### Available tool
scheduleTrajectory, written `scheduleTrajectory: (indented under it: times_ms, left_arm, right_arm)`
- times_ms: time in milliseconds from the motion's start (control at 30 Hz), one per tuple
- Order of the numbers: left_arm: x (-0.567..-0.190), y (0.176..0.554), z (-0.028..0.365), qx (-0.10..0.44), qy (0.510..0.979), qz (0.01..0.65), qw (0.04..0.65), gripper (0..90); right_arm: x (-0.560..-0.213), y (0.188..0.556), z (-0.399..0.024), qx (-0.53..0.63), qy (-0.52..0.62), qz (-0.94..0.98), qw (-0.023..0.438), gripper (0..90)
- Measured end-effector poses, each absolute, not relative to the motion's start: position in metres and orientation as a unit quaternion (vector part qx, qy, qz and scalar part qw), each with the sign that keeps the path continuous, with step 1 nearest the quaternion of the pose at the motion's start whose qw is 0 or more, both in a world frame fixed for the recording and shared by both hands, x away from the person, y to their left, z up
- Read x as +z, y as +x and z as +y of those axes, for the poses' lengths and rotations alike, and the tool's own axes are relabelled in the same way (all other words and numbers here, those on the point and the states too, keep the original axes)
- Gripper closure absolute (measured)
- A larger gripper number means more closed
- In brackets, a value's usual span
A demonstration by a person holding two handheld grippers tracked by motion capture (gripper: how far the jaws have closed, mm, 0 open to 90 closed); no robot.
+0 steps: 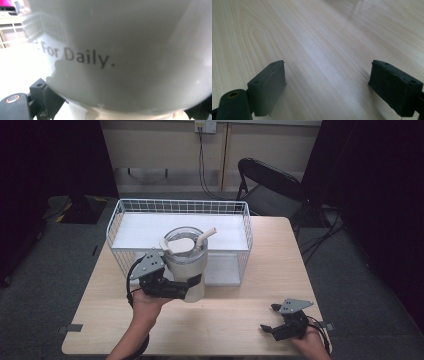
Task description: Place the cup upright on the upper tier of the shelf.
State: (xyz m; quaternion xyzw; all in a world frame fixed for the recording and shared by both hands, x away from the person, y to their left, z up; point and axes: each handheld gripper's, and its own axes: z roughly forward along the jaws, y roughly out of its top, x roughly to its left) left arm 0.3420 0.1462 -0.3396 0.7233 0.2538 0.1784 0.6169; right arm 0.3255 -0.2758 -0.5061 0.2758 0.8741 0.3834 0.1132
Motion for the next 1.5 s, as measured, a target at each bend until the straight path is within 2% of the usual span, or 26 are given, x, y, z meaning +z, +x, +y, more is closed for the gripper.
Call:
scheduleTrajectory:
  times_ms: [1500]
  left_arm:
    - [-0.266, 0.366, 0.158, 0.171, 0.716, 0.275, 0.618, 8.7]
  right_arm:
    - [-0.506, 0.326, -0.277, 0.384, 0.272, 0.876, 0.111, 12.6]
